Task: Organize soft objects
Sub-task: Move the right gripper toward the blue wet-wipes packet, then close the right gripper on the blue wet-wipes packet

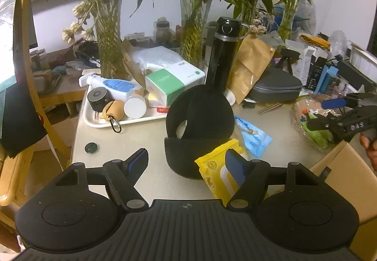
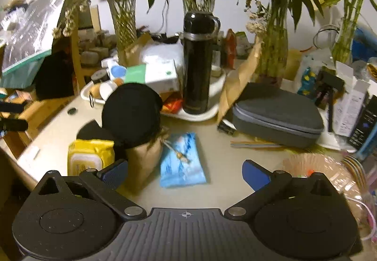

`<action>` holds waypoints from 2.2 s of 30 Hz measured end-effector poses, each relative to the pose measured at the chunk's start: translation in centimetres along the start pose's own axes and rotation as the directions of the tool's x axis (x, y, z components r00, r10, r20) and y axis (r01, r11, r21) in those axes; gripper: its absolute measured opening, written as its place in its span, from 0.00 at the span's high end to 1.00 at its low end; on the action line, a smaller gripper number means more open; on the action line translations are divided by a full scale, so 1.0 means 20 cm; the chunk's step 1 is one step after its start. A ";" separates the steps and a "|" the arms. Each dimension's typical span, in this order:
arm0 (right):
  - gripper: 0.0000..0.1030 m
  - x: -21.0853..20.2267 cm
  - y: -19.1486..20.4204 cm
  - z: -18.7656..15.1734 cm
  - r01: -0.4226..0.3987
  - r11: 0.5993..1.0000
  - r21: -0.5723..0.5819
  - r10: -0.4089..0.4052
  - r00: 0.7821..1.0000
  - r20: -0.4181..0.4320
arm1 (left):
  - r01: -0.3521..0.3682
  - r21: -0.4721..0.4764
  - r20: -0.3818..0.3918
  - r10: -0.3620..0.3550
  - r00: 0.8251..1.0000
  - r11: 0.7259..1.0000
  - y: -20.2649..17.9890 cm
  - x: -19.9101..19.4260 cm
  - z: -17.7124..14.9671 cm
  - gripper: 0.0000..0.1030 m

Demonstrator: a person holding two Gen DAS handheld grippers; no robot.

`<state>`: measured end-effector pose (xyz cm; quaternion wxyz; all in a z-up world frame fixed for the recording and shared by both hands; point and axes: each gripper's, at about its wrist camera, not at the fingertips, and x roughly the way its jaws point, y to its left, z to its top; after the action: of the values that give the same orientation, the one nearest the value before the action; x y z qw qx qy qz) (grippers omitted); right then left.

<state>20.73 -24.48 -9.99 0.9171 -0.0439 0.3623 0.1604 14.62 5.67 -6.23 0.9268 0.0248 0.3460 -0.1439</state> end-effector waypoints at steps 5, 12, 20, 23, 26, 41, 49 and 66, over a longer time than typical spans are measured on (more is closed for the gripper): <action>0.01 0.12 -0.01 0.03 -0.002 1.000 -0.021 0.002 0.999 -0.033 | 0.034 -0.073 -0.027 -0.036 0.999 0.997 0.04 0.01 0.02 0.30; 0.09 0.26 0.00 0.04 -0.022 0.995 -0.095 0.016 0.998 -0.061 | 0.014 -0.074 -0.047 -0.017 0.999 0.997 0.02 0.04 0.04 0.30; 0.09 0.48 -0.01 0.00 -0.014 0.989 -0.144 -0.008 0.989 -0.148 | 0.016 -0.083 -0.062 -0.022 0.998 0.996 0.02 0.05 0.06 0.30; 0.09 0.56 -0.02 0.00 -0.019 0.991 -0.135 -0.006 0.984 -0.178 | 0.023 -0.091 -0.067 -0.029 0.997 0.996 0.01 0.06 0.06 0.30; 0.09 0.63 -0.02 -0.01 -0.029 0.992 -0.122 0.003 0.979 -0.205 | 0.027 -0.091 -0.074 -0.034 0.997 0.995 0.01 0.07 0.07 0.30; 0.12 0.91 0.03 -0.02 -0.009 0.986 -0.164 -0.041 0.953 -0.300 | 0.028 -0.091 -0.102 -0.037 0.994 0.995 0.01 0.09 0.07 0.30; 0.29 0.88 -0.01 -0.01 -0.044 0.994 -0.101 0.007 0.942 -0.334 | 0.027 -0.093 -0.110 -0.037 0.993 0.995 0.00 0.10 0.07 0.30; 0.22 0.70 -0.19 -0.14 0.043 0.997 -0.066 -0.068 0.895 -0.440 | 0.020 -0.078 -0.109 -0.028 0.994 0.997 -0.02 0.11 0.06 0.30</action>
<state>29.74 -25.04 -21.61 0.8136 -0.1148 0.5551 0.1298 16.89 4.63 -6.73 0.9048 -0.0071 0.4021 -0.1401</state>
